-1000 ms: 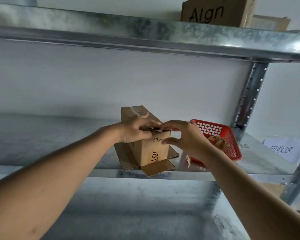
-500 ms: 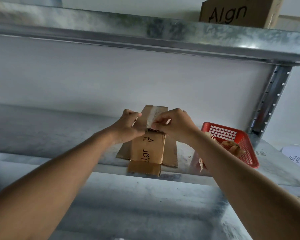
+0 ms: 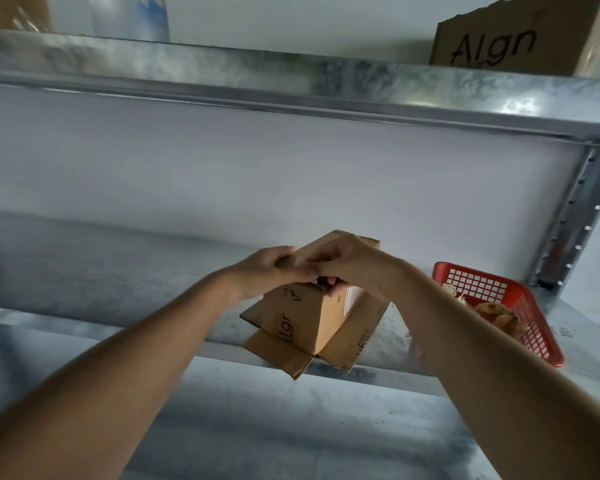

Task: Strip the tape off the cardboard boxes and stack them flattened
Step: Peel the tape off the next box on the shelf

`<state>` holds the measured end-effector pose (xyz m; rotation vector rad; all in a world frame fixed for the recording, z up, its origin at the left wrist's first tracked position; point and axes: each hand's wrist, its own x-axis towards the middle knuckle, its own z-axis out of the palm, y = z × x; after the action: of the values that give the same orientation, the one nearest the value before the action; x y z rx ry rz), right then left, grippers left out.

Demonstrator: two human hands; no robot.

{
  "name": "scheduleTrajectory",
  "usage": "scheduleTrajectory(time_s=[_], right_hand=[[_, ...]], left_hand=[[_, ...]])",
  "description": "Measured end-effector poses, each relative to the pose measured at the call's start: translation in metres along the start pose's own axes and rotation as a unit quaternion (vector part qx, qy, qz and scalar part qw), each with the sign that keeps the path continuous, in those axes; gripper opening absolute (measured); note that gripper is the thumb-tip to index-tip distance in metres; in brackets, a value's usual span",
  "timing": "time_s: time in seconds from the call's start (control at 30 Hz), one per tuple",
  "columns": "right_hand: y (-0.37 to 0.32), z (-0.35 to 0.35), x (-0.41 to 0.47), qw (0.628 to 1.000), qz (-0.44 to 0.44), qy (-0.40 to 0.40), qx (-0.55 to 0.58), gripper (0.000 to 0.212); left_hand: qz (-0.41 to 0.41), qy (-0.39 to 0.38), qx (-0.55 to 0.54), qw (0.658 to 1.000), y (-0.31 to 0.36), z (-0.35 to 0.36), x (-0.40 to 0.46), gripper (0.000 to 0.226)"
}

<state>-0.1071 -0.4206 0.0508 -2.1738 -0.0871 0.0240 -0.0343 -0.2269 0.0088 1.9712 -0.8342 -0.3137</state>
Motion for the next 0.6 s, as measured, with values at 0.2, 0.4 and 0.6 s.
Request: scheduleTrajectory(time_s=[0.2,0.4,0.6], right_hand=[[-0.011,-0.007,0.0,0.998,0.011,-0.042,-0.035,0.015],[-0.01,0.006,0.012,0.997,0.004,0.014,-0.08,0.006],[0.004,0.016,0.02,0.994,-0.007,0.084,-0.066,0.012]], left_hand=[[-0.045,-0.038,-0.07,0.996,-0.009,-0.01,0.0,0.083],[-0.071,-0.04,-0.134,0.988,-0.008,-0.009,0.008,0.077],[-0.076,-0.046,-0.129,0.988,-0.009,-0.011,0.015,0.07]])
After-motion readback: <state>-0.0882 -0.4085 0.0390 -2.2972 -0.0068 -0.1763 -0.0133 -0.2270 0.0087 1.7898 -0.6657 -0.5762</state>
